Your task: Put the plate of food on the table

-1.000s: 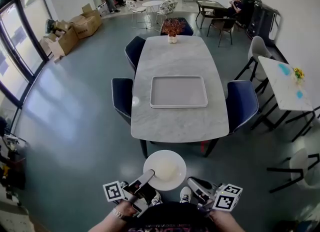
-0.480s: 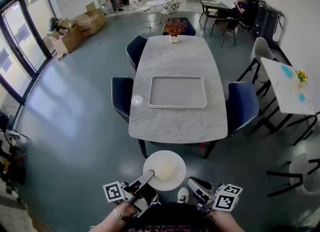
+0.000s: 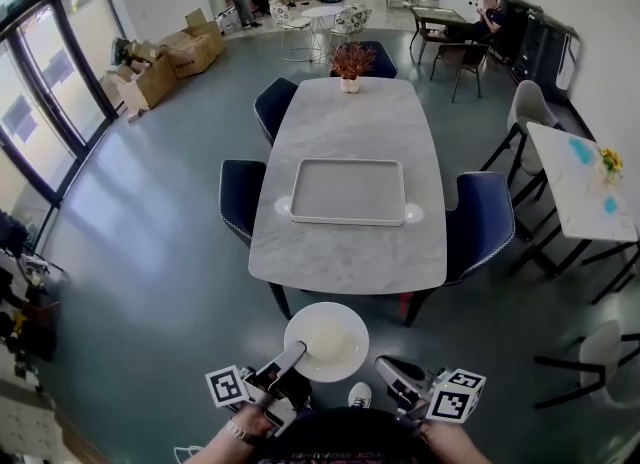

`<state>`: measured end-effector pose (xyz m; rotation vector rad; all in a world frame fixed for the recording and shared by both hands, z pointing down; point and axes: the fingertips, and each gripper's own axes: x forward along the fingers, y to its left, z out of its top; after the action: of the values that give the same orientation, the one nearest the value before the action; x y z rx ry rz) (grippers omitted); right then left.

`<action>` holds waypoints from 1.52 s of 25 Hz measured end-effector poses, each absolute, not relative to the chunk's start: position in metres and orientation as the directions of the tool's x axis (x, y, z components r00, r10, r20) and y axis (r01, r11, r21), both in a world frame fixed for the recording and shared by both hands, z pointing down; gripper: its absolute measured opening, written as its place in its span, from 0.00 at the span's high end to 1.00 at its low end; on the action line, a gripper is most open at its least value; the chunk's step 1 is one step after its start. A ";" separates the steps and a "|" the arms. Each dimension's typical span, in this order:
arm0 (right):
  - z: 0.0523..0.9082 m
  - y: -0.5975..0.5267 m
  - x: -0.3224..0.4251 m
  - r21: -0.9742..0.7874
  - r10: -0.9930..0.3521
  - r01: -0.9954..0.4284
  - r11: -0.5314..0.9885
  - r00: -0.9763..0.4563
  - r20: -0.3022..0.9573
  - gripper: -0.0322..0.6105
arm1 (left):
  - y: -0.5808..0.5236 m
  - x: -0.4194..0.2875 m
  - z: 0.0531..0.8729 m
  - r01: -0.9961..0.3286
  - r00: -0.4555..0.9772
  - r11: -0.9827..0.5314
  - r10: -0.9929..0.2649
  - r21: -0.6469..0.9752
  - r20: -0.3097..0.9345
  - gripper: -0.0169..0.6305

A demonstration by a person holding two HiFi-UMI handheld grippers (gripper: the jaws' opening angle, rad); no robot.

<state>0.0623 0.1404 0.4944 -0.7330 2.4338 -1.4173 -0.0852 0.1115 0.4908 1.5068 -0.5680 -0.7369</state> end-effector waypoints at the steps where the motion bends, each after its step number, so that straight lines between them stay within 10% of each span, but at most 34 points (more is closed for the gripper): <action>1: 0.495 0.140 0.067 -0.863 -0.527 -0.300 0.407 -0.849 0.047 0.93 | 0.111 -0.081 0.491 0.077 0.667 -0.078 -0.737 0.994 -0.109 0.87; 38: 0.492 0.007 0.084 -0.885 -0.708 -0.355 0.301 -0.705 0.042 0.93 | -0.074 -0.084 0.503 0.068 0.748 -0.037 -0.660 0.997 -0.075 0.87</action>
<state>0.0843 0.0071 0.4918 -0.9551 2.2183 -1.3679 -0.0843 -0.0741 0.5034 1.5057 -0.5042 -0.6272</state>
